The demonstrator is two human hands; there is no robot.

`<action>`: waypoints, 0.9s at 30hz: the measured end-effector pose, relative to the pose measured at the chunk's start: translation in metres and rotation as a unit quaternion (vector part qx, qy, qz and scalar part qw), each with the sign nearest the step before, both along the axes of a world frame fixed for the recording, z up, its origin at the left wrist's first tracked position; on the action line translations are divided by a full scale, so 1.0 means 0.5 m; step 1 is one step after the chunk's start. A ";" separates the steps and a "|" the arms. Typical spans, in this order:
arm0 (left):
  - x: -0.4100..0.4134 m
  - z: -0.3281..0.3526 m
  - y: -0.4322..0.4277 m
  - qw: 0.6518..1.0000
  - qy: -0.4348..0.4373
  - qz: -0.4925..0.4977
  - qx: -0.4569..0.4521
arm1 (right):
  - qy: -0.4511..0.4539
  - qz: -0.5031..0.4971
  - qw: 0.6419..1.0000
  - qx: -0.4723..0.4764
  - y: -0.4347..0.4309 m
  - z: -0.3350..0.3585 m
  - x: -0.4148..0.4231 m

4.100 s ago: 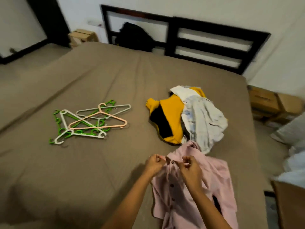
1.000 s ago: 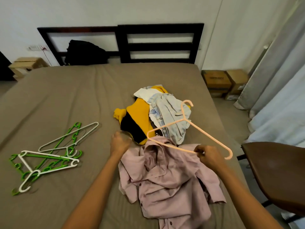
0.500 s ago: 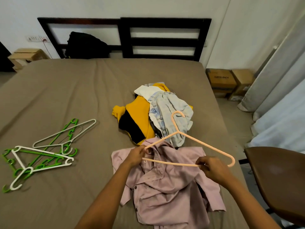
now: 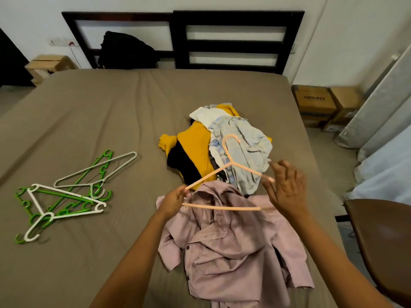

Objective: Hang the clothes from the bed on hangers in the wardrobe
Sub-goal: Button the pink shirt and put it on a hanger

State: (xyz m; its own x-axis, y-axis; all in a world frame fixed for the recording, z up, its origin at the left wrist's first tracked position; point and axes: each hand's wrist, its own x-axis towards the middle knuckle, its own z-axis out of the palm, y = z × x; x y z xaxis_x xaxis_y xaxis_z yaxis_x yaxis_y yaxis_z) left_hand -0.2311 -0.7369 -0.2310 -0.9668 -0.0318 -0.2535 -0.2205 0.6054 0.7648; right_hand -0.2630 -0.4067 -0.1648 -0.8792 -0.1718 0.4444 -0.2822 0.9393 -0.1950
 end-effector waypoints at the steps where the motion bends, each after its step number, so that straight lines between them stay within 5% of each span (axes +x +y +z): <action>1: 0.001 -0.004 -0.004 1.000 -0.002 -0.016 -0.021 | -0.059 0.012 0.998 0.014 -0.011 -0.001 -0.007; 5: 0.008 -0.034 0.003 0.998 -0.007 -0.032 -0.045 | -0.372 0.118 0.919 -0.050 -0.029 -0.028 0.000; 9: 0.011 -0.079 0.021 1.000 -0.013 0.002 -0.019 | -0.274 0.108 0.939 -0.179 -0.033 -0.062 0.047; 13: -0.027 -0.108 0.060 0.996 -0.033 0.058 -0.051 | -0.183 0.060 0.970 -0.145 -0.022 -0.110 0.077; 21: -0.093 -0.142 0.104 0.979 -0.082 0.012 -0.188 | -0.116 0.013 0.985 -0.128 -0.020 -0.152 0.093; 27: -0.101 -0.069 0.107 0.983 -0.026 -0.021 -0.182 | -0.088 0.007 0.985 -0.151 -0.014 -0.113 0.090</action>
